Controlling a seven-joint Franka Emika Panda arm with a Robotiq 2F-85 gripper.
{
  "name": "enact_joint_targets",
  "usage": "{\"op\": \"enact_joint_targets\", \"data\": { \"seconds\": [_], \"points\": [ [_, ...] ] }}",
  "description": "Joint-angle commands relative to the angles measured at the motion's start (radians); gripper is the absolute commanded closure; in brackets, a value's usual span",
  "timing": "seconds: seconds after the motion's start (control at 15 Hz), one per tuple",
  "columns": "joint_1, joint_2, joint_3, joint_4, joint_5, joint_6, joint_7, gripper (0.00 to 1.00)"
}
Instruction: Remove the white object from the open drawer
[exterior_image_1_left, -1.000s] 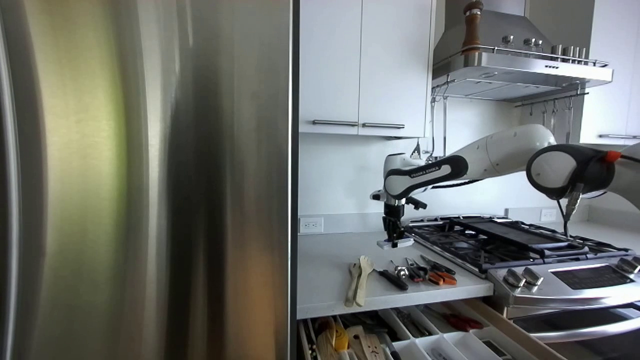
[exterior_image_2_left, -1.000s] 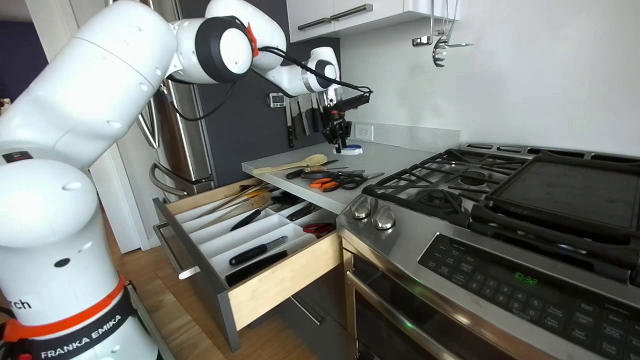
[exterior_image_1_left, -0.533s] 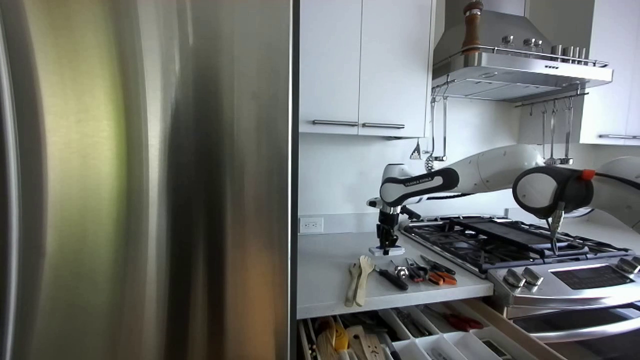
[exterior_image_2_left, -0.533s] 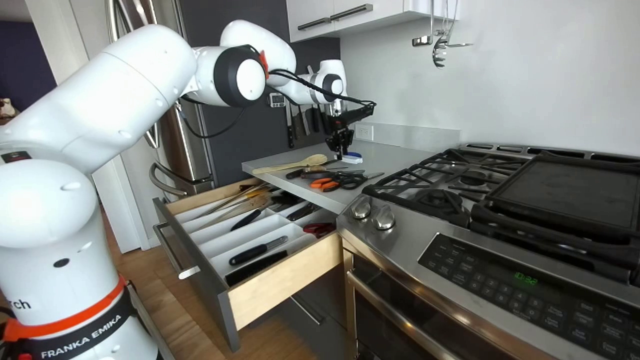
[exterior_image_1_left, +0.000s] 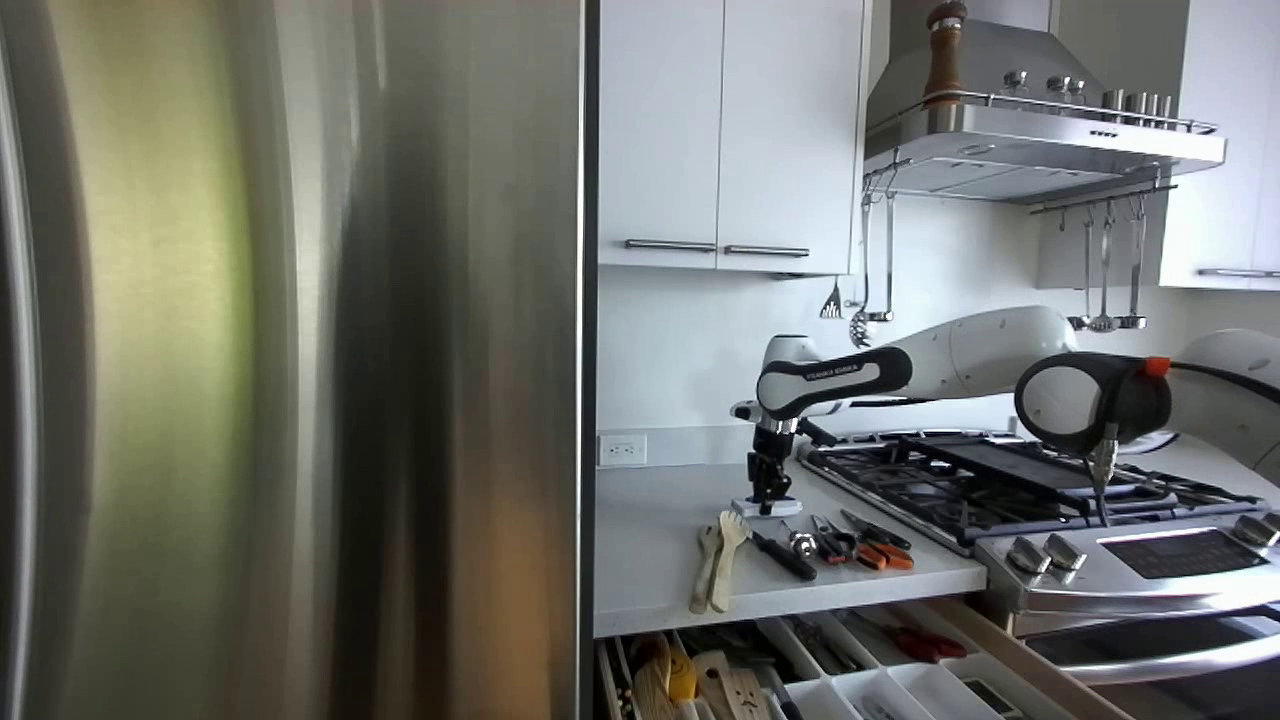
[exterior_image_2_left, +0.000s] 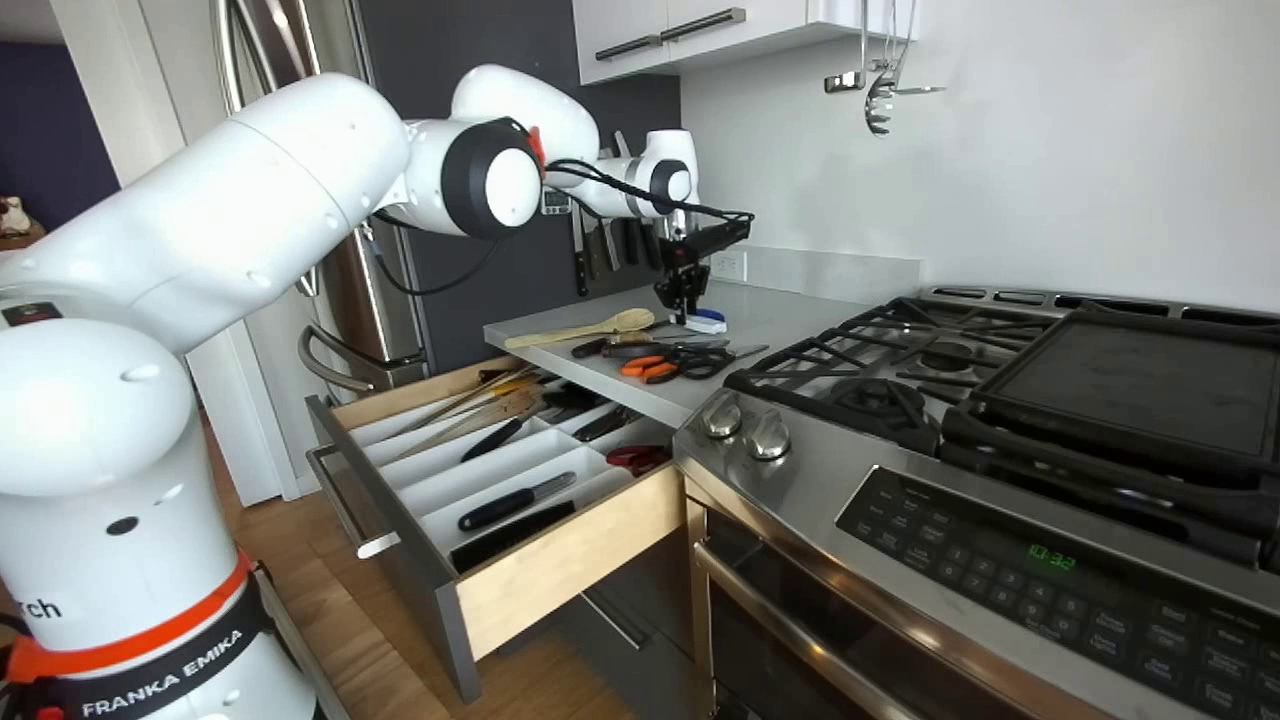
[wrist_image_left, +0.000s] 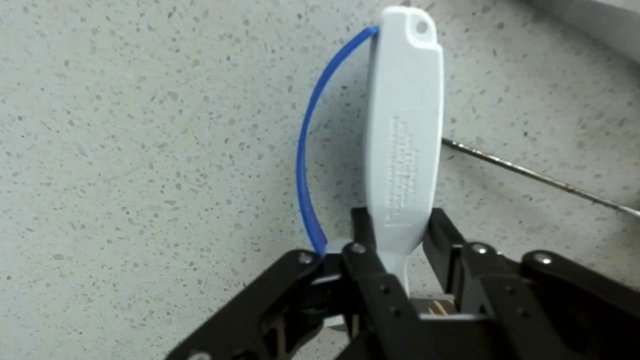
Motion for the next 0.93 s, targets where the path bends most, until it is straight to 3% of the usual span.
{"op": "enact_joint_targets", "data": {
  "seconds": [0.0,0.07,0.13,0.27,0.6,0.87],
  "points": [
    [-0.011,0.060,0.019,0.084,0.004,-0.019,-0.093,0.92],
    [-0.011,0.063,0.020,0.088,0.006,-0.024,-0.094,0.92],
    [-0.009,0.063,0.019,0.089,0.005,-0.030,-0.094,0.44],
    [-0.005,0.054,0.016,0.093,0.001,-0.050,-0.090,0.38],
    [0.007,-0.027,0.005,0.070,-0.003,-0.154,-0.035,0.01],
    [0.003,-0.145,-0.011,-0.020,0.032,-0.265,0.189,0.00]
  ]
}}
